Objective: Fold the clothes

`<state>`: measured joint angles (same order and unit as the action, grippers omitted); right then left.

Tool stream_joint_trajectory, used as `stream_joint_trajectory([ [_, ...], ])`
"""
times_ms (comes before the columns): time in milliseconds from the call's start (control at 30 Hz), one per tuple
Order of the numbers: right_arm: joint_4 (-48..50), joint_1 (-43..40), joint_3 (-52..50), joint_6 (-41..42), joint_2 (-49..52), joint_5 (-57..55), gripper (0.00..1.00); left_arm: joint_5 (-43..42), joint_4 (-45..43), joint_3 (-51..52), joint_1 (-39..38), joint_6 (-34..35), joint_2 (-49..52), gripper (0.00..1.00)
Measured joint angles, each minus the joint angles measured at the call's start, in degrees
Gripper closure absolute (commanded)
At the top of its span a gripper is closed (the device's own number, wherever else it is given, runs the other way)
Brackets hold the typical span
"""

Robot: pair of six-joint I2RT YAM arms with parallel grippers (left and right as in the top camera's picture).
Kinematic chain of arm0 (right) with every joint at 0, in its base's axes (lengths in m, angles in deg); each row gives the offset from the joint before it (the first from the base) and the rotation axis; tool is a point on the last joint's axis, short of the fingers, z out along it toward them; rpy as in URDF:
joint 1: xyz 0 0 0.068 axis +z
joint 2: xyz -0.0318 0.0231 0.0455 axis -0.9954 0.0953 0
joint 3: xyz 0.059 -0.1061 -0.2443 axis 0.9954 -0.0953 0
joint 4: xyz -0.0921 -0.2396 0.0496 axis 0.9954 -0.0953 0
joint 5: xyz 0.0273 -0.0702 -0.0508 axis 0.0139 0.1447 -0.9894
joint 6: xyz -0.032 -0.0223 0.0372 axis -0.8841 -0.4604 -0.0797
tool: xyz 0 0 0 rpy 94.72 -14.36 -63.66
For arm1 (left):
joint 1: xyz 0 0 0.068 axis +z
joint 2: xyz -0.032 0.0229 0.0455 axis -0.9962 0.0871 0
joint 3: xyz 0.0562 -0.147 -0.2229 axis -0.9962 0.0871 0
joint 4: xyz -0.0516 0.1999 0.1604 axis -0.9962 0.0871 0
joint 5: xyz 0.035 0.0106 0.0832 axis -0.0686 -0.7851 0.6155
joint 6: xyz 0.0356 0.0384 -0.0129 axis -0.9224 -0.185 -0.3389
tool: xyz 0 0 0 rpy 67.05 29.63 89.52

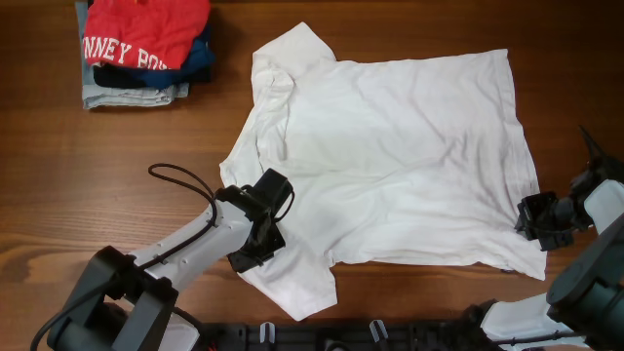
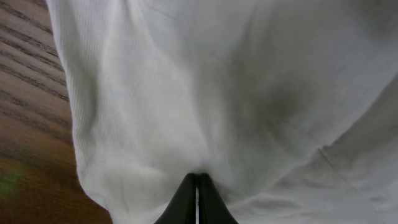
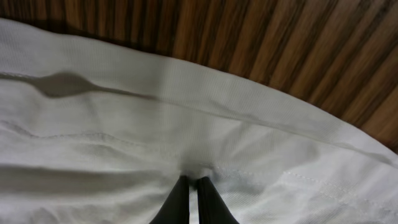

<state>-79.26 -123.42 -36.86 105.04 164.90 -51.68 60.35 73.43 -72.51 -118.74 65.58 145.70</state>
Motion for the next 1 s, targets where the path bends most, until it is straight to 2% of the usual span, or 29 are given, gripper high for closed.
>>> stream_joint_trajectory([
  [233,1.2,-0.7,0.7,0.6,0.7,0.4,0.93,0.0,0.0,0.2,0.2,0.0,-0.2,0.96],
  [600,2.5,-1.4,3.3,0.8,2.5,-0.6,0.93,-4.7,0.2,0.7,6.1,-1.2,-0.2,0.96],
  [700,0.6,-1.4,4.8,1.5,3.5,-1.9,0.96,-5.1,2.8,1.3,6.2,-1.3,-0.7,0.96],
  [833,-6.1,-1.7,8.5,1.5,4.4,-2.5,0.96,-4.3,4.3,1.5,6.2,-1.6,-7.0,0.96],
  [900,-8.5,-1.8,12.1,0.9,4.3,-0.6,0.96,-2.9,4.7,-1.7,6.1,-3.1,-12.1,0.96],
  [967,-10.3,-1.8,15.8,-0.6,2.8,3.3,0.89,0.6,4.3,-8.7,6.0,-4.6,-16.7,0.96],
  [1000,-10.2,-1.6,17.3,-2.7,1.2,6.0,0.81,2.2,3.5,-11.2,6.1,-5.4,-17.7,0.96],
])
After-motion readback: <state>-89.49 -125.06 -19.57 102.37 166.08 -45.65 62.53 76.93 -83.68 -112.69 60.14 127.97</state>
